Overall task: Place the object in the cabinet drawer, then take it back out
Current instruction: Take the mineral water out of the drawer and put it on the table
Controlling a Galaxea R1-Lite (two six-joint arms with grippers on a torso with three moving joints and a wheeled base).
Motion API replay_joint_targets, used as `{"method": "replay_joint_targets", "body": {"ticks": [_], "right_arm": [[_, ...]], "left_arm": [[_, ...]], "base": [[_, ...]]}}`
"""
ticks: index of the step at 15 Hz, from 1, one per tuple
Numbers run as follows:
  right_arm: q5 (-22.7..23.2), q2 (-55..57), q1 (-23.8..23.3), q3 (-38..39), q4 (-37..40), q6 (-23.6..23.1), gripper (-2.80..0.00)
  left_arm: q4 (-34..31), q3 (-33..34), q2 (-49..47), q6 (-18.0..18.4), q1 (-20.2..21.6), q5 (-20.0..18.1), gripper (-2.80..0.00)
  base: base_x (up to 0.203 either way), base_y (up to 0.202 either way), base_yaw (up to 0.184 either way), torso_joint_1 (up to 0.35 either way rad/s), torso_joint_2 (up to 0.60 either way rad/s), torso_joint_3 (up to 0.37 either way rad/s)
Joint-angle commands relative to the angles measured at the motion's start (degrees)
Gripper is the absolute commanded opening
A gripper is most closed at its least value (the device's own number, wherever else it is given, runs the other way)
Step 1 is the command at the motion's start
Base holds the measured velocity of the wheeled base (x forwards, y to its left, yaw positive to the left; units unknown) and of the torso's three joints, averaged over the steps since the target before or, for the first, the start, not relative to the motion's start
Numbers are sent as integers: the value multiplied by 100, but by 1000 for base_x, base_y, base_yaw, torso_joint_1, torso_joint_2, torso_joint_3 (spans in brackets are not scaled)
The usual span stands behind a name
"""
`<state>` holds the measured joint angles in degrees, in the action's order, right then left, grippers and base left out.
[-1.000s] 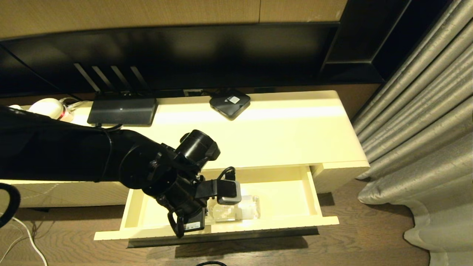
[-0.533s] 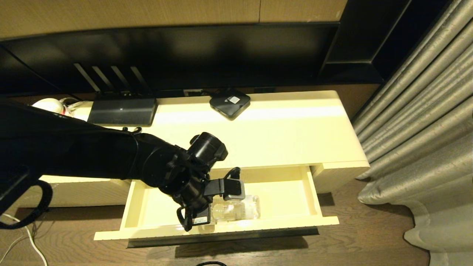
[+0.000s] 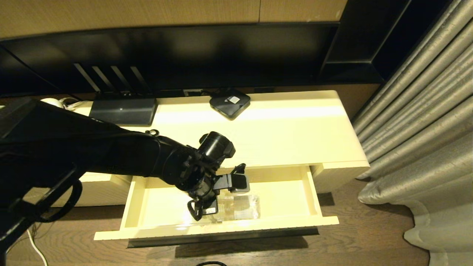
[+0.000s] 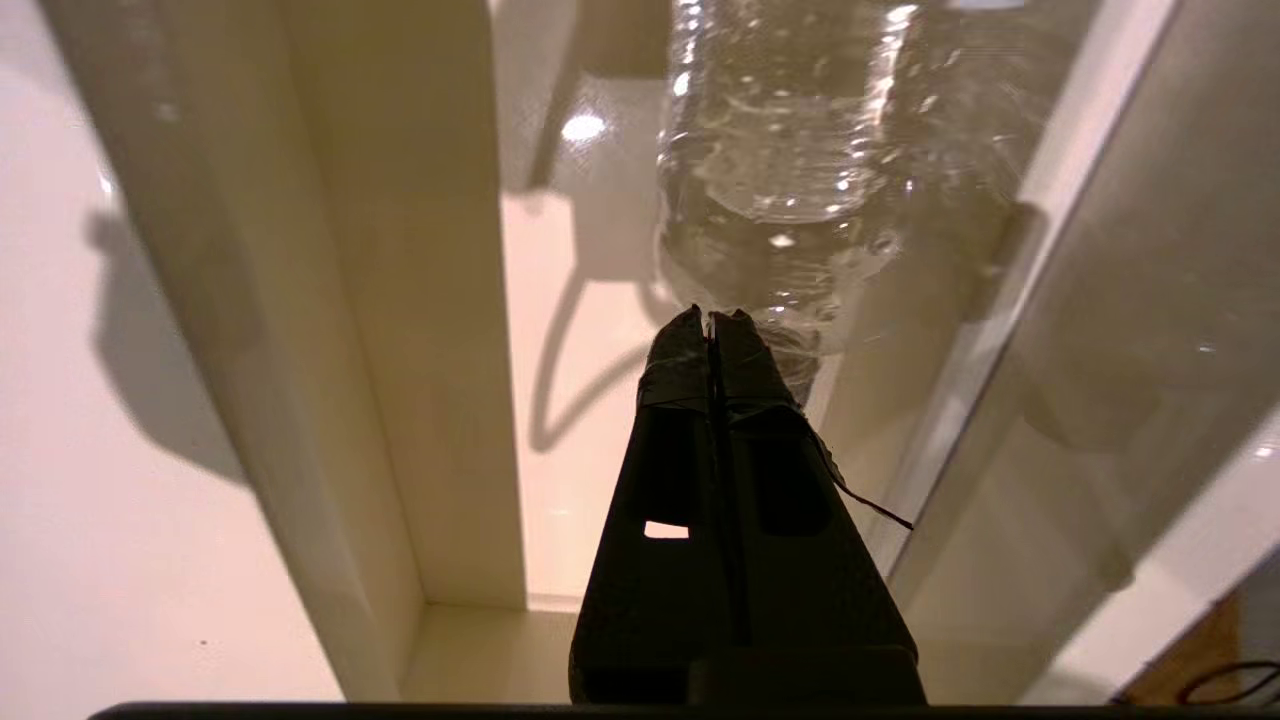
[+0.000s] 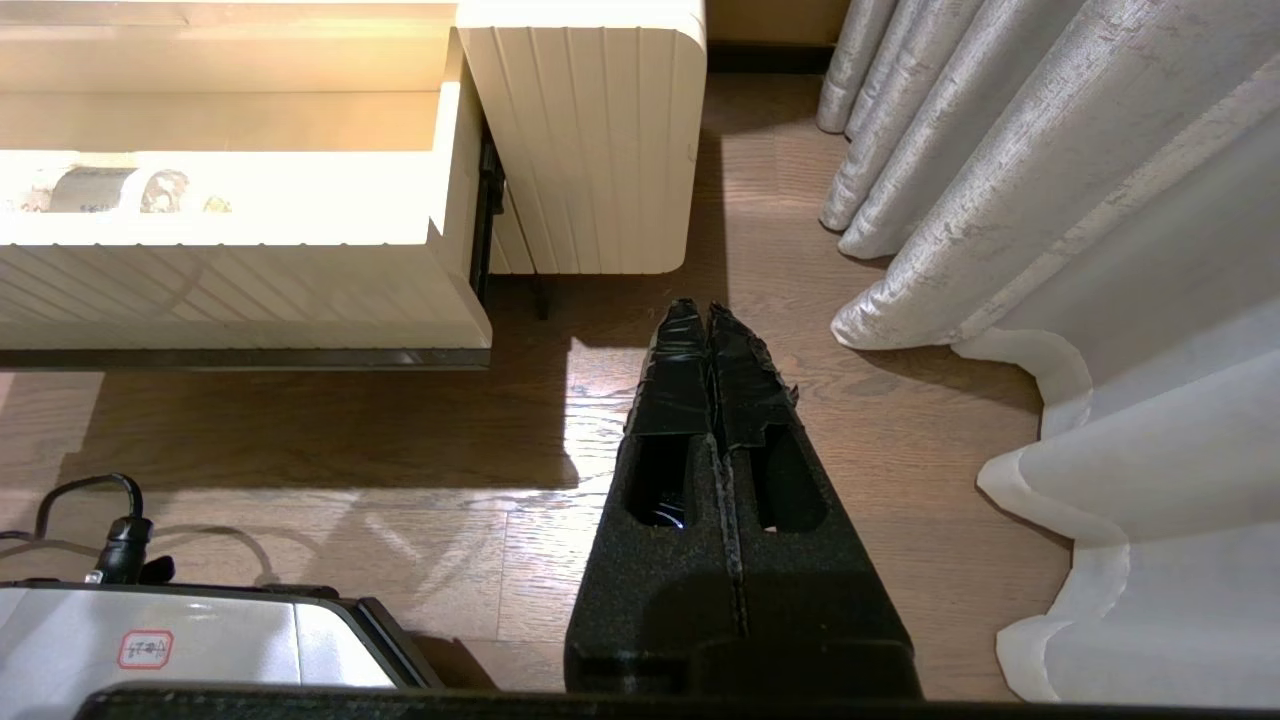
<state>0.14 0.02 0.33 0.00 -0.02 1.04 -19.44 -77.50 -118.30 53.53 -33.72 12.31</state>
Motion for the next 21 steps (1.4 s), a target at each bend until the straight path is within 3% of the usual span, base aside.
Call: {"method": "replay_joint_targets", "body": {"ticks": [1, 10, 11, 21], "right_arm": [[4, 6, 2, 0, 2, 2, -280], [4, 6, 2, 0, 2, 2, -280], [4, 6, 2, 0, 2, 2, -280], [4, 6, 2, 0, 2, 2, -280]], "left_arm": [[10, -73, -141, 35, 50, 43, -280], [2, -477, -387, 43, 58, 78, -280], [-7, -484, -370, 37, 58, 78, 0], [-34, -398, -238, 70, 76, 70, 0]], "base": [[0, 0, 0, 0, 0, 0], [0, 0, 0, 0, 0, 0], [0, 0, 0, 0, 0, 0], [0, 0, 0, 0, 0, 0]]}}
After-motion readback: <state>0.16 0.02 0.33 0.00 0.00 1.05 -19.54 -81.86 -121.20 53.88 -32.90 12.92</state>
